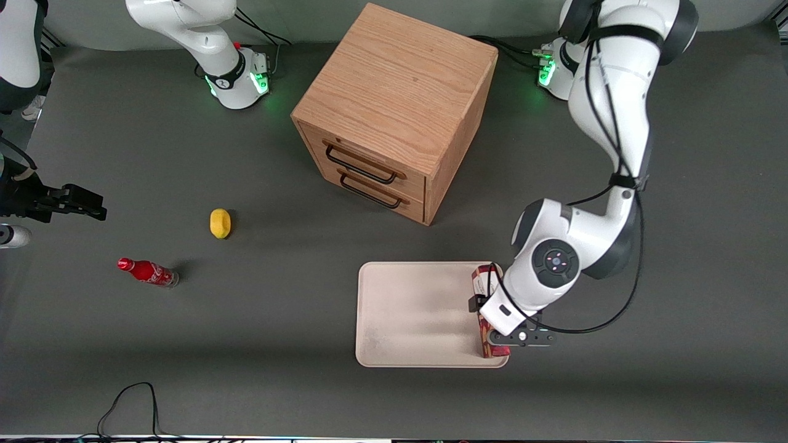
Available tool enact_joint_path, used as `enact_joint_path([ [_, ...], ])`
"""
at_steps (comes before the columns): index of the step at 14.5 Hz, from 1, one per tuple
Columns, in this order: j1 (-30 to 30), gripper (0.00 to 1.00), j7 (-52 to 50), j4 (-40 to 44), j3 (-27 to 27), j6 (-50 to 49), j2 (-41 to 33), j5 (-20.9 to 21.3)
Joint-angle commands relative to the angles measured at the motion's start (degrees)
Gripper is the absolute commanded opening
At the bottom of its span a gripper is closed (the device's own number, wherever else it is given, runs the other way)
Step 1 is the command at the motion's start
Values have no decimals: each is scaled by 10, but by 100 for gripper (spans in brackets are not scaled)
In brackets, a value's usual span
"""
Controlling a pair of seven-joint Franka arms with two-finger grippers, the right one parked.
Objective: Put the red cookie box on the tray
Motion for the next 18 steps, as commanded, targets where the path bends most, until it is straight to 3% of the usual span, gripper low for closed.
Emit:
enact_joint_path([
  [1,38,100,-3,-51,4,-64,-104,1],
  [4,83,100,5,-113,3,-124,-203,0],
  [13,222,100,234,-305,2,-203,-428,1],
  [18,229,100,243,-328,1,-236,-473,6],
])
